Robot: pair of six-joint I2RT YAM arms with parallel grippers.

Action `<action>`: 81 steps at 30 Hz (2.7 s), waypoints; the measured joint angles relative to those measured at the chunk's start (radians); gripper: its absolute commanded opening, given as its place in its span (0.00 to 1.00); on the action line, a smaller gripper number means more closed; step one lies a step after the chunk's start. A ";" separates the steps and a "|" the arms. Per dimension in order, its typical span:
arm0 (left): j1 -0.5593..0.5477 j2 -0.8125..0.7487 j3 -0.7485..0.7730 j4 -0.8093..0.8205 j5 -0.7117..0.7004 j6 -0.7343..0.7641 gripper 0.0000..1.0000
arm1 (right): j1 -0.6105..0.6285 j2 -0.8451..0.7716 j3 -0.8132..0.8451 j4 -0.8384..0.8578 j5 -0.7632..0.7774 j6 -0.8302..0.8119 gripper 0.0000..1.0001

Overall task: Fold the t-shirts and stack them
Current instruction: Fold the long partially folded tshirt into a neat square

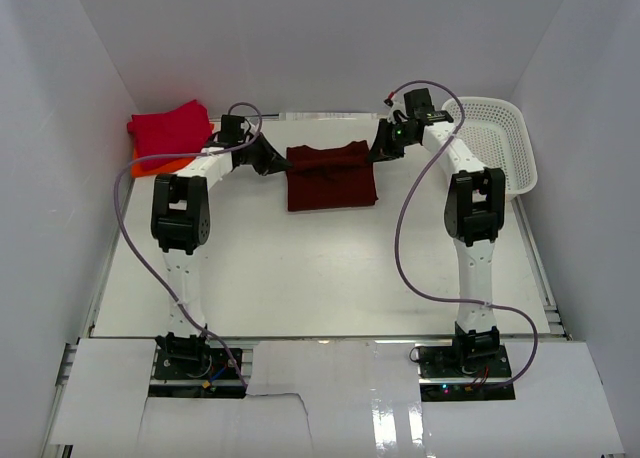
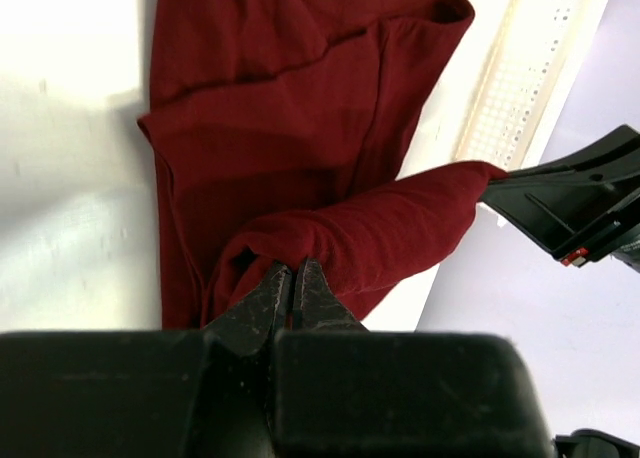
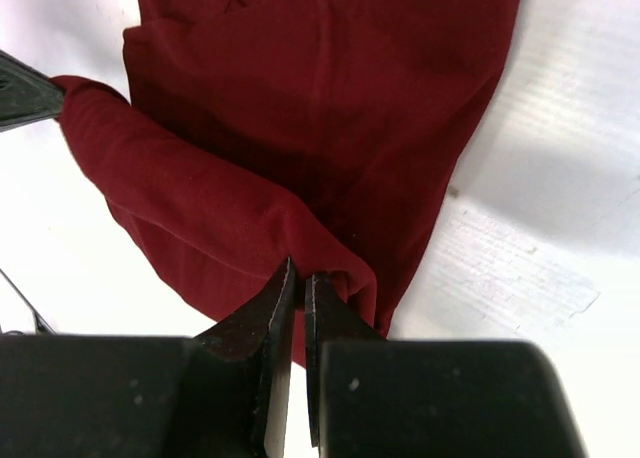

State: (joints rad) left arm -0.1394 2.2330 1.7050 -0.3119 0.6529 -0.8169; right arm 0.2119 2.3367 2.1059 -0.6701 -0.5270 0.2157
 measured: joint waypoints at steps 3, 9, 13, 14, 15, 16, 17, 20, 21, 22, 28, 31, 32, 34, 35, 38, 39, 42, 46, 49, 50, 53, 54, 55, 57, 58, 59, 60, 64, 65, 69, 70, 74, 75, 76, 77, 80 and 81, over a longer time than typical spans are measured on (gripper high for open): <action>0.000 0.042 0.050 0.002 -0.006 -0.001 0.00 | -0.014 0.015 0.002 0.046 -0.016 0.019 0.09; 0.000 0.095 0.095 0.033 -0.017 -0.015 0.00 | -0.029 0.066 0.018 0.159 -0.043 0.063 0.11; 0.000 0.109 0.080 0.087 -0.033 -0.038 0.00 | -0.029 0.094 0.011 0.269 -0.067 0.097 0.11; 0.000 0.109 0.069 0.108 -0.038 -0.043 0.00 | -0.029 0.103 0.009 0.294 -0.076 0.107 0.13; 0.000 0.110 0.058 0.127 -0.045 -0.050 0.01 | -0.029 0.114 0.009 0.323 -0.085 0.119 0.14; 0.000 0.111 0.048 0.143 -0.051 -0.055 0.03 | -0.029 0.126 0.009 0.349 -0.093 0.130 0.16; 0.000 0.113 0.039 0.160 -0.056 -0.060 0.06 | -0.029 0.139 0.009 0.374 -0.103 0.143 0.18; 0.000 0.134 0.031 0.196 -0.062 -0.079 0.07 | -0.029 0.182 0.009 0.435 -0.126 0.171 0.17; 0.000 0.145 0.030 0.208 -0.063 -0.083 0.07 | -0.029 0.195 0.008 0.447 -0.129 0.179 0.16; 0.000 0.155 0.030 0.217 -0.062 -0.087 0.07 | -0.029 0.208 0.005 0.460 -0.132 0.188 0.15; 0.006 0.180 0.031 0.252 -0.028 -0.097 0.06 | -0.031 0.229 -0.047 0.523 -0.154 0.211 0.09; 0.006 0.178 0.022 0.257 -0.028 -0.088 0.05 | -0.033 0.198 -0.116 0.573 -0.157 0.205 0.08; 0.006 0.175 0.013 0.265 -0.028 -0.085 0.04 | -0.033 0.176 -0.154 0.582 -0.153 0.200 0.08; 0.006 0.157 -0.022 0.278 -0.029 -0.079 0.03 | -0.030 0.131 -0.225 0.585 -0.146 0.191 0.08; 0.005 0.145 -0.042 0.281 -0.031 -0.073 0.02 | -0.027 0.107 -0.261 0.586 -0.138 0.185 0.08; -0.005 0.087 -0.129 0.290 -0.042 -0.055 0.00 | -0.013 0.034 -0.360 0.570 -0.108 0.159 0.08; -0.010 0.063 -0.166 0.292 -0.048 -0.047 0.00 | -0.007 0.010 -0.392 0.561 -0.098 0.149 0.08; -0.032 -0.005 -0.267 0.294 -0.063 -0.029 0.00 | 0.008 -0.061 -0.490 0.549 -0.074 0.127 0.08; -0.087 -0.119 -0.432 0.313 -0.090 -0.010 0.00 | 0.027 -0.190 -0.681 0.558 -0.050 0.112 0.08; -0.133 -0.206 -0.558 0.332 -0.097 -0.006 0.00 | 0.053 -0.305 -0.843 0.574 -0.021 0.111 0.08; -0.147 -0.239 -0.609 0.340 -0.097 -0.007 0.00 | 0.065 -0.345 -0.895 0.570 -0.015 0.111 0.08; -0.169 -0.341 -0.747 0.347 -0.096 -0.012 0.00 | 0.102 -0.435 -0.999 0.552 0.011 0.108 0.08; -0.172 -0.372 -0.787 0.349 -0.094 -0.014 0.00 | 0.111 -0.460 -1.027 0.549 0.023 0.107 0.08; -0.174 -0.410 -0.830 0.345 -0.095 -0.015 0.00 | 0.119 -0.494 -1.065 0.548 0.034 0.107 0.08; -0.174 -0.484 -0.908 0.329 -0.104 -0.014 0.00 | 0.131 -0.570 -1.154 0.547 0.044 0.110 0.08; -0.174 -0.519 -0.941 0.315 -0.110 -0.014 0.00 | 0.135 -0.612 -1.204 0.546 0.049 0.111 0.08; -0.174 -0.559 -0.971 0.292 -0.117 -0.014 0.00 | 0.135 -0.651 -1.246 0.542 0.052 0.114 0.08; -0.174 -0.595 -0.993 0.269 -0.128 -0.011 0.00 | 0.136 -0.688 -1.285 0.537 0.055 0.117 0.08; -0.177 -0.714 -1.024 0.179 -0.161 0.005 0.00 | 0.139 -0.800 -1.377 0.513 0.072 0.122 0.08; -0.179 -0.738 -1.025 0.164 -0.167 0.009 0.00 | 0.142 -0.819 -1.387 0.507 0.077 0.122 0.08; -0.179 -0.771 -1.023 0.133 -0.175 0.018 0.00 | 0.156 -0.859 -1.395 0.493 0.087 0.125 0.08; -0.179 -0.771 -1.023 0.126 -0.176 0.019 0.00 | 0.159 -0.864 -1.395 0.491 0.090 0.125 0.08; -0.179 -0.771 -1.017 0.095 -0.179 0.021 0.00 | 0.177 -0.877 -1.395 0.479 0.104 0.128 0.08; -0.179 -0.772 -1.013 0.087 -0.180 0.023 0.00 | 0.180 -0.883 -1.395 0.471 0.106 0.129 0.08; -0.179 -0.774 -1.006 0.076 -0.182 0.023 0.00 | 0.182 -0.892 -1.393 0.459 0.108 0.132 0.08; -0.179 -0.779 -1.000 0.065 -0.183 0.023 0.00 | 0.184 -0.906 -1.389 0.443 0.110 0.135 0.08; -0.179 -0.807 -0.970 0.027 -0.183 0.024 0.00 | 0.190 -0.951 -1.372 0.403 0.116 0.140 0.08; -0.179 -0.822 -0.957 0.018 -0.183 0.024 0.00 | 0.193 -0.970 -1.363 0.389 0.118 0.140 0.08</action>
State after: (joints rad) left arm -0.3183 1.4113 0.7479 -0.2943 0.4698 -0.7933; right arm 0.4046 1.3666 0.7425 -0.2813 -0.4091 0.3561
